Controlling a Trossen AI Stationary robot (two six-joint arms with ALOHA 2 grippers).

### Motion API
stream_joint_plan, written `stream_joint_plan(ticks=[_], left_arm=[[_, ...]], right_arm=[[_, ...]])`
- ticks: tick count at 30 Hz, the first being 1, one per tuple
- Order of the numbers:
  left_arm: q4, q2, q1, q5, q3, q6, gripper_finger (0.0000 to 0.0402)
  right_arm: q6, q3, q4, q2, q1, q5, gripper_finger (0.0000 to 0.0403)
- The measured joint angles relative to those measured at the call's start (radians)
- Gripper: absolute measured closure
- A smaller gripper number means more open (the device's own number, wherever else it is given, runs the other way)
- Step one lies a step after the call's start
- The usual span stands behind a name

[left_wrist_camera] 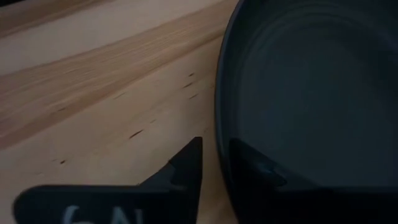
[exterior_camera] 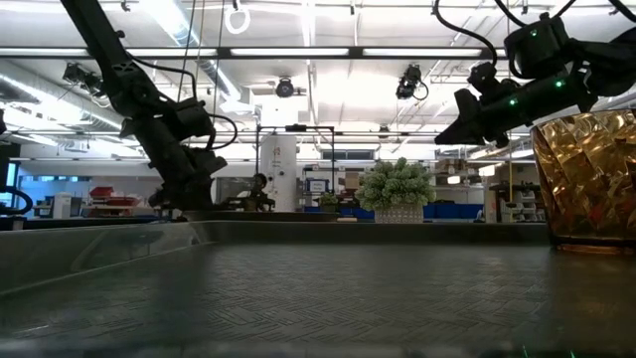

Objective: Pick and place plate/cup/fork/spoon on tray
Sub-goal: Put the black plate on the black tray to the bottom left of the brown cup

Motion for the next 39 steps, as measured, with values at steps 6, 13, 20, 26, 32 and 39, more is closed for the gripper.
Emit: stream_joint_plan(ticks=[6,13,20,26,32,39], left_arm=[[0.0,0.0,-0.001,0.0,0.0,-0.001,0.0363],[0.009,0.0,-0.001,-0.001,0.0,-0.004,0.0388],[0.002,0.0,0.01,0.05,0.005,-0.003,0.0388],[-0.11,0.0,0.001,0.072,0.078,0.038,0.0389],[-0.176,0.0,-0.041,0.078,0.145,0.045,0.0389],[-0.219,0.0,-0.12,0.079,0.195,0.041,0.0389]], right_arm=[[0.0,0.0,0.003,0.0,0.0,0.0,0.0396],[0.0,0.0,0.002,0.0,0.0,0.0,0.0396],[-0.001,0.0,0.002,0.0,0.0,0.0,0.0396],[-0.003,0.0,0.002,0.0,0.0,0.0,0.0396],[-0.003,0.0,0.001,0.0,0.0,0.001,0.0396],[-0.003,0.0,0.001,0.0,0.0,0.0,0.0396]])
